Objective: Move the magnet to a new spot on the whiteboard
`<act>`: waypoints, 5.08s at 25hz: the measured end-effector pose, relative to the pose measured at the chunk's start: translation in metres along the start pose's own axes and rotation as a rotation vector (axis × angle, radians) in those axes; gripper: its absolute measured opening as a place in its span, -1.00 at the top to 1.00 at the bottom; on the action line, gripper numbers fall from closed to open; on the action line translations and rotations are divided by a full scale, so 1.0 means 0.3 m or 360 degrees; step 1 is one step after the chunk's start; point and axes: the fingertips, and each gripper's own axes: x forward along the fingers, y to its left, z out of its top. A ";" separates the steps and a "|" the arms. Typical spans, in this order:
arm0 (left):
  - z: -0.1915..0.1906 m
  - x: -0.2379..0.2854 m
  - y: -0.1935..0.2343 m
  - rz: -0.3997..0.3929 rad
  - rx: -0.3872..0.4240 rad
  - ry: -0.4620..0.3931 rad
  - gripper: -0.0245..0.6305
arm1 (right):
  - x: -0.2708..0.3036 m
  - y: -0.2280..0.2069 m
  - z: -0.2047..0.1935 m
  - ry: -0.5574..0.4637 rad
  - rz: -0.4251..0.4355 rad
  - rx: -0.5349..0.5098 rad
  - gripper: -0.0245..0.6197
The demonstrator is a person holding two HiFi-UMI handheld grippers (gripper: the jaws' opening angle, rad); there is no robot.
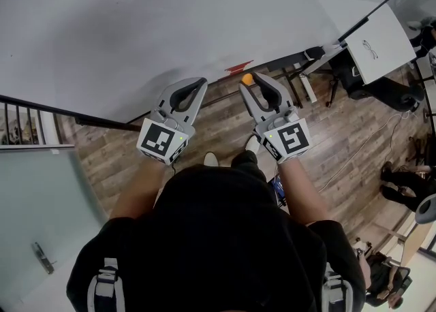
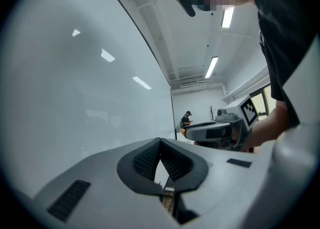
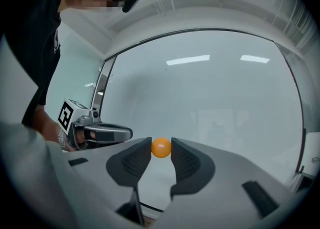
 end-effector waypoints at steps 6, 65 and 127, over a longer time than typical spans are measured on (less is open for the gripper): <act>0.007 0.012 0.011 -0.0016 0.0002 -0.0008 0.92 | -0.007 -0.031 0.012 -0.0008 -0.0059 -0.0010 0.55; 0.145 1.473 -0.279 0.0399 0.0053 -0.0035 0.92 | -0.137 -1.632 0.050 -0.0405 -0.0171 -0.0215 0.55; 0.055 1.085 -0.457 -0.0161 -0.0048 -0.0022 0.92 | -0.430 -1.066 -0.041 -0.0022 -0.0181 0.0067 0.95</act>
